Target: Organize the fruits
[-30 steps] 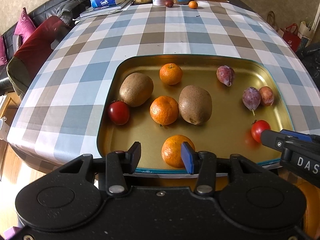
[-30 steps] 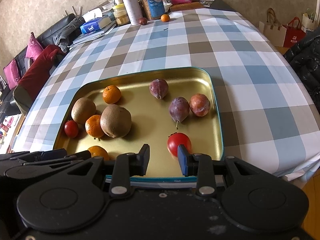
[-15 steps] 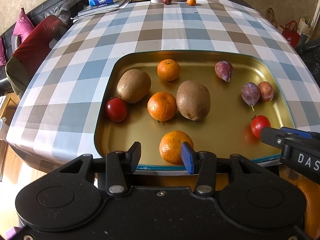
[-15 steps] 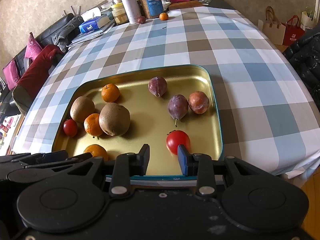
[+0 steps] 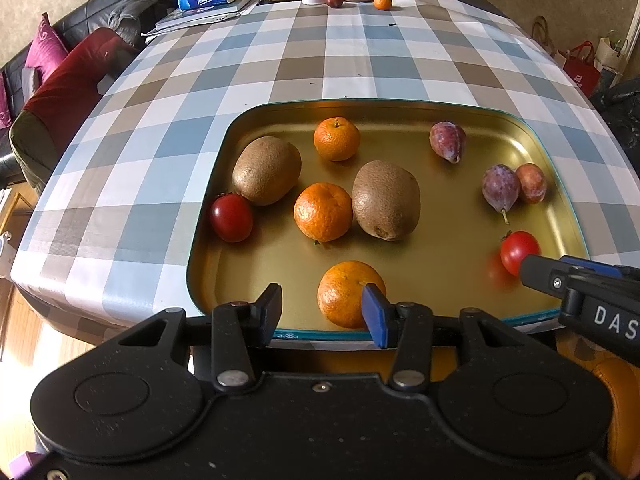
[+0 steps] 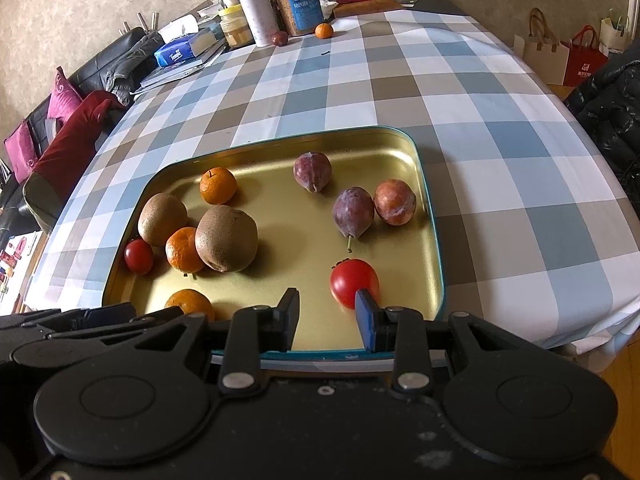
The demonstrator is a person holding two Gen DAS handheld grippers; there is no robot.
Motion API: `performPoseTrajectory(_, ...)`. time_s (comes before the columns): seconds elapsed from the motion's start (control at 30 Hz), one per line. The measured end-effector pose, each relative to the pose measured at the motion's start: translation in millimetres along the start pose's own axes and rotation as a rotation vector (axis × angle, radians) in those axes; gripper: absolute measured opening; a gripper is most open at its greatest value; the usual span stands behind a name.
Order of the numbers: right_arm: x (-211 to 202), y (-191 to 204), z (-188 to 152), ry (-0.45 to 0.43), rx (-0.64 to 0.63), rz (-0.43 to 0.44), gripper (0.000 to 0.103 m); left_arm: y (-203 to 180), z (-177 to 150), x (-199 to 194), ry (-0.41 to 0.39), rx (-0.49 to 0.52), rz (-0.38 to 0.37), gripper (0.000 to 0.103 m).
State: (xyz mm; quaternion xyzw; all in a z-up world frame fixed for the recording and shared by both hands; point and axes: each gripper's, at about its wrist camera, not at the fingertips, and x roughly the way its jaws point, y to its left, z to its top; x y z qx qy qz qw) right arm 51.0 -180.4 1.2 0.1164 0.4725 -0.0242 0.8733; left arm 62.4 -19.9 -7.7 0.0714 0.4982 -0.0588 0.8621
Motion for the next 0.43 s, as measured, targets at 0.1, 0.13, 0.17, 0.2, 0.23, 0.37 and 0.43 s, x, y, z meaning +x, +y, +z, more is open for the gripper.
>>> performPoseTrajectory(0.1,-0.1,-0.1,0.1,-0.001,0.0,0.0,0.034,0.1,0.0,0.0,0.0,0.0,0.0,0.054)
performPoseTrajectory(0.13,0.1,0.0,0.1,-0.001,0.001,0.0,0.034,0.2,0.1,0.0,-0.001,-0.001,-0.001,0.054)
performPoseTrajectory(0.17,0.0,0.3,-0.1,-0.002,0.001,0.0,0.034,0.1,0.3,0.1,0.0,-0.002,-0.001,0.054)
performPoseTrajectory(0.2,0.1,0.2,0.2,-0.002,0.001,0.0,0.034,0.2,0.3,0.0,-0.001,-0.002,-0.001,0.054)
performPoseTrajectory(0.23,0.2,0.1,0.3,-0.002,0.001,0.0,0.034,0.2,0.3,0.0,-0.001,0.0,-0.001,0.054)
performPoseTrajectory(0.37,0.1,0.1,0.6,0.001,0.003,0.0,0.034,-0.2,0.9,-0.2,-0.003,-0.001,0.001,0.054)
performPoseTrajectory(0.43,0.5,0.3,0.9,0.004,0.006,0.001,0.034,-0.1,1.6,-0.2,-0.002,-0.004,0.0,0.054)
